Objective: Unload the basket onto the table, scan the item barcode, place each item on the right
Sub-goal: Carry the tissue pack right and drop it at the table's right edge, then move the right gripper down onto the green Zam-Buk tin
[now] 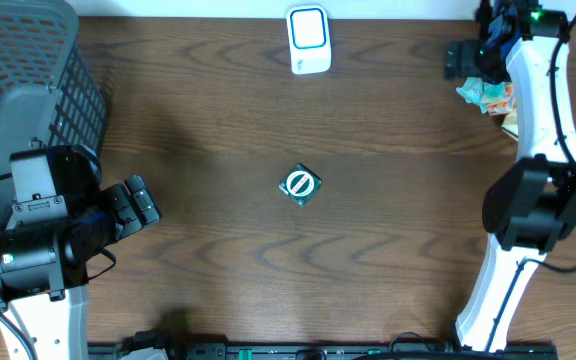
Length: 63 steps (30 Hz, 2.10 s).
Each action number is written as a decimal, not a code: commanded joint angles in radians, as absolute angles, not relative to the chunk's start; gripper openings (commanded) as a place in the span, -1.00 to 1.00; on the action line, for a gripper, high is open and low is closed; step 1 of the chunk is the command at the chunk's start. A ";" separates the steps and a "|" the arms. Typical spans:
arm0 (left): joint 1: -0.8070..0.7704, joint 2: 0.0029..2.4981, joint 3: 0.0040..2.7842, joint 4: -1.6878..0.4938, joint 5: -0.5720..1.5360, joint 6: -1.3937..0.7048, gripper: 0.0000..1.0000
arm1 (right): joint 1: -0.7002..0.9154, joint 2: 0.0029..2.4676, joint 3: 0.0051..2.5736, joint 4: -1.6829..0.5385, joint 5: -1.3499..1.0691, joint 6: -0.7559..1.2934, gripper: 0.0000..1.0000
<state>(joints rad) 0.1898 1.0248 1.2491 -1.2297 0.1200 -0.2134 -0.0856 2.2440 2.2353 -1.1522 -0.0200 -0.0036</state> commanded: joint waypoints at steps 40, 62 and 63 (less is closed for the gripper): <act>0.195 1.025 1.247 -1.230 0.104 -0.223 0.95 | 0.638 2.146 1.763 -1.262 -0.445 0.165 0.23; 0.195 1.025 1.247 -1.230 0.104 -0.223 0.96 | 0.659 2.146 1.561 -0.989 -0.233 0.505 -0.97; 0.195 1.025 1.247 -1.230 0.104 -0.223 0.95 | 0.653 2.146 1.561 -0.989 -0.218 0.513 -0.97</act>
<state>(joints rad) 0.1898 1.0248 1.2491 -1.2297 0.1200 -0.2134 0.6708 2.1410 1.5620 -0.9962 -0.2527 0.4721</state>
